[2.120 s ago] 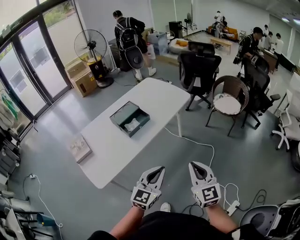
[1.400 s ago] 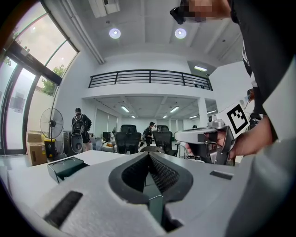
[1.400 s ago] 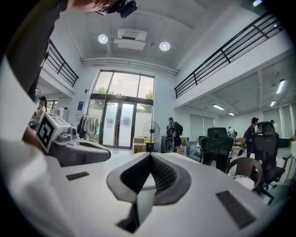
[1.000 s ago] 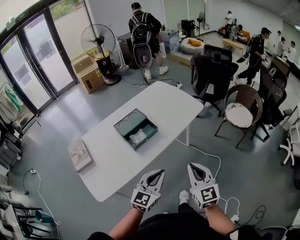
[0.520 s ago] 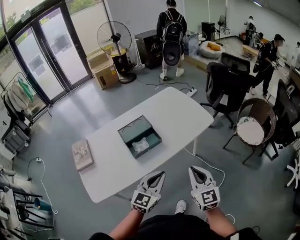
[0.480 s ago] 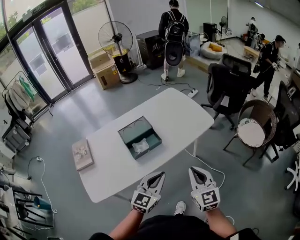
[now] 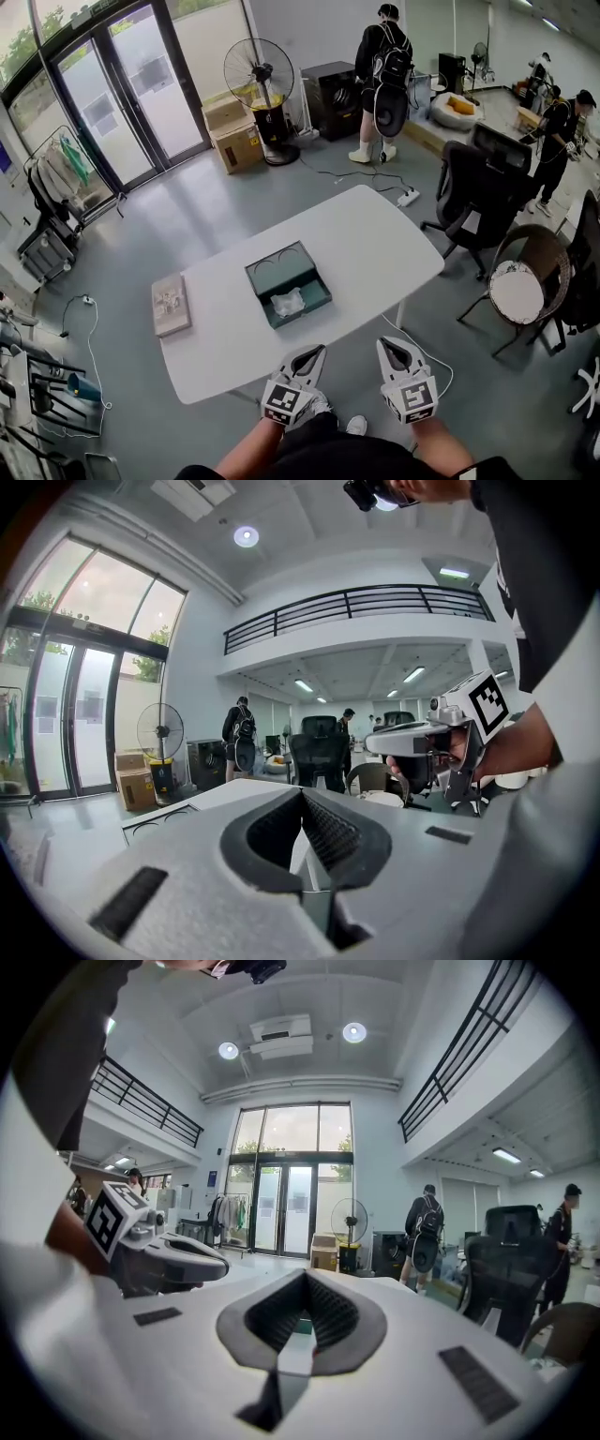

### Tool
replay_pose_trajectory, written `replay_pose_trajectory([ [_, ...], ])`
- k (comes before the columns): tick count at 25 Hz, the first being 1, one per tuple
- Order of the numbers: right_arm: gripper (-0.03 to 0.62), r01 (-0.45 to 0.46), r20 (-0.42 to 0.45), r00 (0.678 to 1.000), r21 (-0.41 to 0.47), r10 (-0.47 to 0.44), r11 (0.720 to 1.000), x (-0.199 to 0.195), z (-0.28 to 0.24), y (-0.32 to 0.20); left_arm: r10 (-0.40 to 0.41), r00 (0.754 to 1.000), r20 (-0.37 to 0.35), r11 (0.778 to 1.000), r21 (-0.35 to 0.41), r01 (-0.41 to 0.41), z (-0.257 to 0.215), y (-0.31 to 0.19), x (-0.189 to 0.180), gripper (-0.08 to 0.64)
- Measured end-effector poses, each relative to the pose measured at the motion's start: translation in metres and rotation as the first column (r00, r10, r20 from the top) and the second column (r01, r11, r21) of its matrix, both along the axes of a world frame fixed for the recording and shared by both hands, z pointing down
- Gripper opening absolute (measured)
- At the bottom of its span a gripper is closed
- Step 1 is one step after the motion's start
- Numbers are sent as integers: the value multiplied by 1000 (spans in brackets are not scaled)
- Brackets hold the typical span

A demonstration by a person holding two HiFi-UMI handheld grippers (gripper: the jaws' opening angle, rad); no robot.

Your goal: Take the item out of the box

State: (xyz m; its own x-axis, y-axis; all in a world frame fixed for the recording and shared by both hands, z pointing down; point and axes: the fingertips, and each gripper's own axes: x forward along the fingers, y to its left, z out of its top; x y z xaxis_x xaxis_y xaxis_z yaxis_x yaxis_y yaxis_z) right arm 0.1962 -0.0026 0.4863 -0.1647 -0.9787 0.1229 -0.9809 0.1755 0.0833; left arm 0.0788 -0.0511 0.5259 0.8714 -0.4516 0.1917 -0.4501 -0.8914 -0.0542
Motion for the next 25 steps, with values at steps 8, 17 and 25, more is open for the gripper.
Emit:
replay_pose_trajectory([
  [8,6,56,-7,998,13,-56,998,-9,-8,-80,-56,998,-13,998,-4,56,9,-72,-10,8],
  [17,6,116,-24,993,0,-116,993,-44,-7,-168,-97,995,-31,995,-9,97,9,-149,-38,8],
  [25,6,162,4,987,-26,-162,987,-72,-6,-212,-127,992,-25,992,-19,126,3,-191,-63,8],
])
